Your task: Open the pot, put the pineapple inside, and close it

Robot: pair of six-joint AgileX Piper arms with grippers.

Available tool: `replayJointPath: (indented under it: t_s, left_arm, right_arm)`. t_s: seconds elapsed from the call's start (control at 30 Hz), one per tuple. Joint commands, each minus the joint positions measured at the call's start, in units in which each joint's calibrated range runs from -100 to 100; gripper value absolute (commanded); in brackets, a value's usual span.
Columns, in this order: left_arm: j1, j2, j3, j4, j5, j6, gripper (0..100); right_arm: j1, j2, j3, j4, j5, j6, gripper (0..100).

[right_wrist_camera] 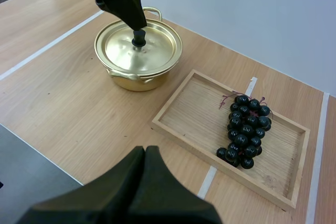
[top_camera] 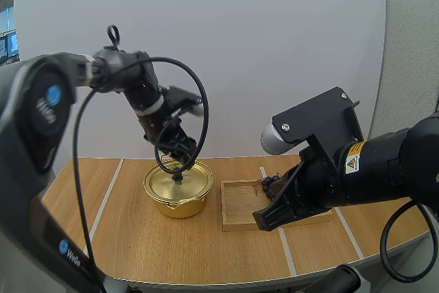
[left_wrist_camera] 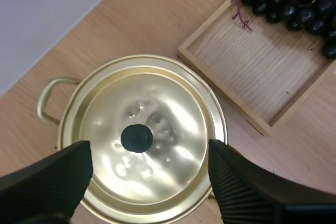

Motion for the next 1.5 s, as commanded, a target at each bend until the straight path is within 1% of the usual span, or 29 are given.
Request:
replayJointPath:
  t_s: [0.0,0.13,0.33,0.47,0.63,0.77,0.87,0.93,1.03,1.13,1.2,1.3,1.47]
  left_arm:
    - [0.01,-6.76,0.06,-0.36,2.3,-0.58,100]
    - [0.01,-15.27,0.06,-0.36,4.21,-1.21,100]
    - [0.01,-27.26,0.06,1.69,7.31,-6.93,100]
    - [0.01,-33.93,0.06,3.52,10.04,-8.74,100]
    - [0.01,-41.76,0.06,8.2,12.0,-12.85,100]
    - [0.01,-47.58,0.06,13.68,12.06,-17.43,100]
    - [0.01,-50.31,0.18,17.38,12.06,-20.34,100]
    - [0.28,-51.37,0.18,18.61,12.06,-22.09,100]
    - [0.69,-52.73,0.18,18.61,12.06,-24.44,100]
    - [0.69,-54.23,0.18,18.61,12.06,-26.14,100]
    - [0.77,-55.17,0.18,18.61,12.06,-26.3,100]
    - [1.32,-56.29,0.18,18.61,12.06,-26.3,100]
    - [1.41,-56.32,0.18,18.61,12.06,-25.94,100]
  right_arm:
    - [-0.17,-0.4,0.25,-0.14,0.0,-0.18,0]
    - [-0.17,-0.4,0.25,-0.14,0.0,-0.18,0]
    - [-0.17,-0.4,0.25,-0.3,0.0,-0.18,0]
    - [-0.17,-1.34,0.25,-0.28,0.0,-0.18,0]
    - [-1.11,-2.7,0.25,-0.33,0.0,-0.18,0]
    - [-2.07,-3.92,0.25,0.04,0.0,-0.18,0]
    - [-2.86,-4.64,0.25,0.04,0.0,-0.18,0]
    - [-3.4,-5.6,0.25,0.04,0.0,-0.18,0]
    - [-4.53,-7.46,0.25,0.04,0.0,-0.18,0]
    - [-5.28,-9.05,0.25,0.15,0.0,-0.18,0]
    - [-5.45,-10.16,0.25,0.15,0.0,-0.18,0]
    - [-5.45,-11.56,0.25,0.44,0.0,-0.18,0]
    - [-5.72,-12.01,0.25,0.44,0.0,-0.18,0]
